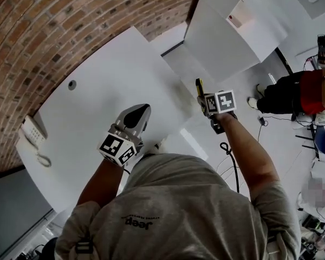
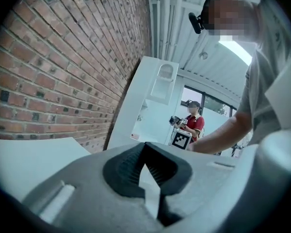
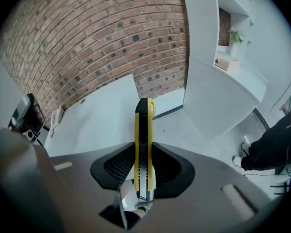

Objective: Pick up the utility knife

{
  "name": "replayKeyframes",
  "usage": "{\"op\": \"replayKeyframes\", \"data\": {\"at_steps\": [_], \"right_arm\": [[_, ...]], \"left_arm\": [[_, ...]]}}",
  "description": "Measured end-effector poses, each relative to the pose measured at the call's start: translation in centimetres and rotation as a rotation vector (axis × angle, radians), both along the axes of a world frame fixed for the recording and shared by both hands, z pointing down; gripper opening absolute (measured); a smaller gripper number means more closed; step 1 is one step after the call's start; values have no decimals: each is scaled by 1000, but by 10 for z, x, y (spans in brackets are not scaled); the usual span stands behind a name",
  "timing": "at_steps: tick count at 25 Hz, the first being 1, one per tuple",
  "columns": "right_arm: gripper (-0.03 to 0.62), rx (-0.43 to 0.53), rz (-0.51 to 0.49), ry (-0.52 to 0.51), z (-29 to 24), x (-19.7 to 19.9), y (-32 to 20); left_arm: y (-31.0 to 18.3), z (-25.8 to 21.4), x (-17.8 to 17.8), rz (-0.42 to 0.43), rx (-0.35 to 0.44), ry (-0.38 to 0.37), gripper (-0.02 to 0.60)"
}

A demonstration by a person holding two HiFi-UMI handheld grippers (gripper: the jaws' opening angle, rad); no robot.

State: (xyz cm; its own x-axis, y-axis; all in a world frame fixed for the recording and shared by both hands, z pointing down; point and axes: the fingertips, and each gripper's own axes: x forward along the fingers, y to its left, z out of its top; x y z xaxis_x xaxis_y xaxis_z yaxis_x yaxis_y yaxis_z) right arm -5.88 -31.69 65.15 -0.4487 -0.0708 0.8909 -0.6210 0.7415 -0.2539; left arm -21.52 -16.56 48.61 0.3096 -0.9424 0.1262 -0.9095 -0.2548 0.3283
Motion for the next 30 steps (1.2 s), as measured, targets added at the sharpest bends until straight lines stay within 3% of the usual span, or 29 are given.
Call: {"op": "replayKeyframes", "data": {"at_steps": [9,21,30], "right_arm": [[124,44,188,-74,-30,100,-4],[124,92,484,-135,-55,258,24],[124,118,647,-240,-73,341,60]], "left_arm": [[-38,-15,83,212,18,-10,-2],[-74,-30,224,534,36,-35,-2],[-76,-35,321,722,38,-49,-2]]}}
